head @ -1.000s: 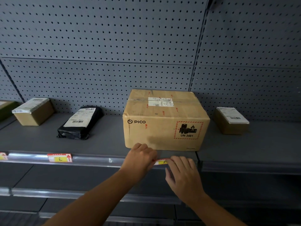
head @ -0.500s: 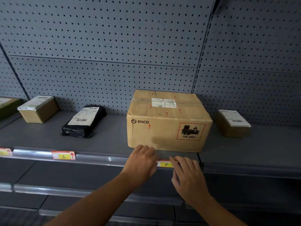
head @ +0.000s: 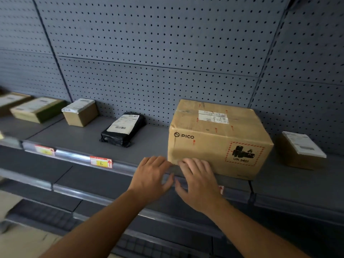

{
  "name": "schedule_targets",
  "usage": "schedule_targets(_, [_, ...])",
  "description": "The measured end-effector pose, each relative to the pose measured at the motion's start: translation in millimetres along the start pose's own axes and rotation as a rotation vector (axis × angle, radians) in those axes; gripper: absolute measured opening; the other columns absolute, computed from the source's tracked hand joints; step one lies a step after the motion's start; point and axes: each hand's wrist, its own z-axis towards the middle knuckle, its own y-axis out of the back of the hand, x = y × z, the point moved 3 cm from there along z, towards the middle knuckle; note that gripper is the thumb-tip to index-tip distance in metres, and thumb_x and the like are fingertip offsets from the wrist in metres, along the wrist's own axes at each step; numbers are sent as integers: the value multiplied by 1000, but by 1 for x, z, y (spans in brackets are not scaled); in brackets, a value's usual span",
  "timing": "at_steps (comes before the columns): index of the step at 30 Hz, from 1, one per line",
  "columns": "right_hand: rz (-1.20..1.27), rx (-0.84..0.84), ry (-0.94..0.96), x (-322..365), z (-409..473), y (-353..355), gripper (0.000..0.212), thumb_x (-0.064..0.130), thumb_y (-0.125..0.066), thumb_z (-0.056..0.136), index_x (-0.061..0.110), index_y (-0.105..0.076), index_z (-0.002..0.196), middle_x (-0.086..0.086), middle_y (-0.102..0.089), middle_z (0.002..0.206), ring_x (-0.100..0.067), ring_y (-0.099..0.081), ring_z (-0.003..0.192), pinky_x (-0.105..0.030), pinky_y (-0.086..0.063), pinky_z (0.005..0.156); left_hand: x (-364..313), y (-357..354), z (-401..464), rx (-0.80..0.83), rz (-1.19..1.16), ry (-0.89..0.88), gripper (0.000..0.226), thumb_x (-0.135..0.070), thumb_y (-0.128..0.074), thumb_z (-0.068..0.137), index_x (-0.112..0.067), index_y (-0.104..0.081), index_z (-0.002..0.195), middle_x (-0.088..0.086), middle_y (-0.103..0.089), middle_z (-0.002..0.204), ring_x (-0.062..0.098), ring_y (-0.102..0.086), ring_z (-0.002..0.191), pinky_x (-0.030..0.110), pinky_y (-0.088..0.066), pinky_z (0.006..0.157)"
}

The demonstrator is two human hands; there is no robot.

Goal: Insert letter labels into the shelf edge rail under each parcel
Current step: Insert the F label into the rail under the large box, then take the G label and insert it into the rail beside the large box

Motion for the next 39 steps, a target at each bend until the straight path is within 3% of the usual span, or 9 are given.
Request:
schedule_targets(6, [115,62,166,88,60,-46,52,46,-49,94,10,-56,130,-6,-58,121,-28,-53,107,-44,-41,91,83,50,-95,1,165,325,32,-46,-56,86,-26,-67,108,-5,-64,102,20,-61,98,38,-46,87])
schedule_targets(16, [297,74,503,319,114,-103,55,45,-52,89,7,-58,129,-11,-60,121,-33,-56,107,-50,-46,91,183,170,-261,-80,352,800,33,-51,-50,86,-31,-66,106,-9,-62,100,17,-61,97,38,-46,88])
schedule_targets(21, [296,106,607,426,134,-125,54,47,-53,88,11,-59,127,-8,-60,120,-29,-56,105,-46,-46,88,236,218,-336,-176,385,881,31,-56,-49,89,-34,-64,106,-14,-61,103,10,-58,97,30,-43,87])
schedule_targets(28, [222,155,715,538,182,-164,52,47,-53,88,12,-61,125,-7,-61,118,-28,-57,105,-47,-49,90,324,265,-429,-298,413,1080,35,-58,-46,85,-34,-66,99,-17,-61,96,11,-62,91,32,-45,83])
schedule_targets(32, [241,173,743,588,201,-192,50,46,-52,86,12,-62,121,-5,-60,113,-28,-57,100,-45,-49,85,365,280,-463,-324,424,1117,26,-54,-54,81,-35,-66,95,-19,-59,90,11,-63,83,29,-41,74])
schedule_targets(39, [251,182,771,650,249,-256,45,47,-53,85,14,-63,114,-5,-61,109,-28,-58,94,-46,-53,81,459,287,-481,-310,437,1095,22,-52,-58,79,-36,-65,92,-19,-58,88,10,-61,79,30,-47,73])
